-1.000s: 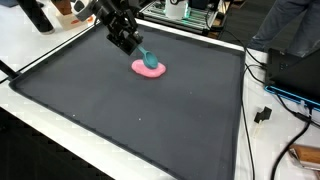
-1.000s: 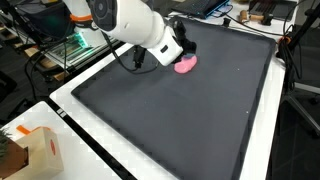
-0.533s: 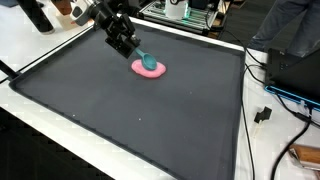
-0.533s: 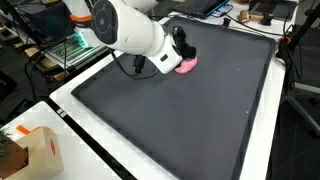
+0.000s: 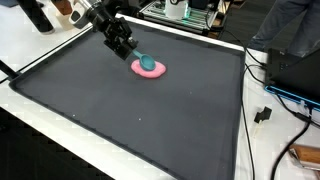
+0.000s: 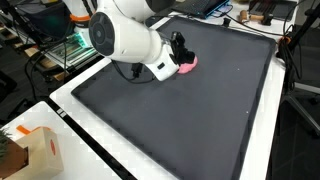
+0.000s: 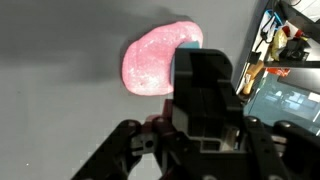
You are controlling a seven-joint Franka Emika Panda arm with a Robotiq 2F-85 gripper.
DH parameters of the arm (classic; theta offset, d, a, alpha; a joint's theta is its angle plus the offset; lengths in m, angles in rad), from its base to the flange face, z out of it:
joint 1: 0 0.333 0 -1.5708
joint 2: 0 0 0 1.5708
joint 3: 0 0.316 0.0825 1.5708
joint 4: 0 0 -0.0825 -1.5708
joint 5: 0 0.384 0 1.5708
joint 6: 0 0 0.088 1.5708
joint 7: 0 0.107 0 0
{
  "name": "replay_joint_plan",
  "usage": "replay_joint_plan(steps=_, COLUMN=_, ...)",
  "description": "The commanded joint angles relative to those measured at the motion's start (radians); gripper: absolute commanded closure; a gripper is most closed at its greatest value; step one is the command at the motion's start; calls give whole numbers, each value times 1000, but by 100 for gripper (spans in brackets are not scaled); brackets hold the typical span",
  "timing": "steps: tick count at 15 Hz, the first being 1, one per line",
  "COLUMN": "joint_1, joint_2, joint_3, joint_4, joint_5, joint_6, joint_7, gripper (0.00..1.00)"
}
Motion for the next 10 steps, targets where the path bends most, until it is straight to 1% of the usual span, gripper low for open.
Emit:
replay_joint_plan(steps=1, joint_1=-6, joint_2=55, joint_3=-22, joint_4=13, joint_5=-15, joint_6=39, joint_7=-7, gripper=75)
replay_joint_plan(steps=4, joint_1=12, joint_2=63, joint_3=-21, joint_4=17, joint_5=-33, joint_6=52, joint_7=18, gripper=75)
replay_joint_plan(steps=10, joint_1=26, joint_2=87, joint_3=-13, joint_4=37, joint_5=-47, joint_6=48, joint_7=48, gripper=75)
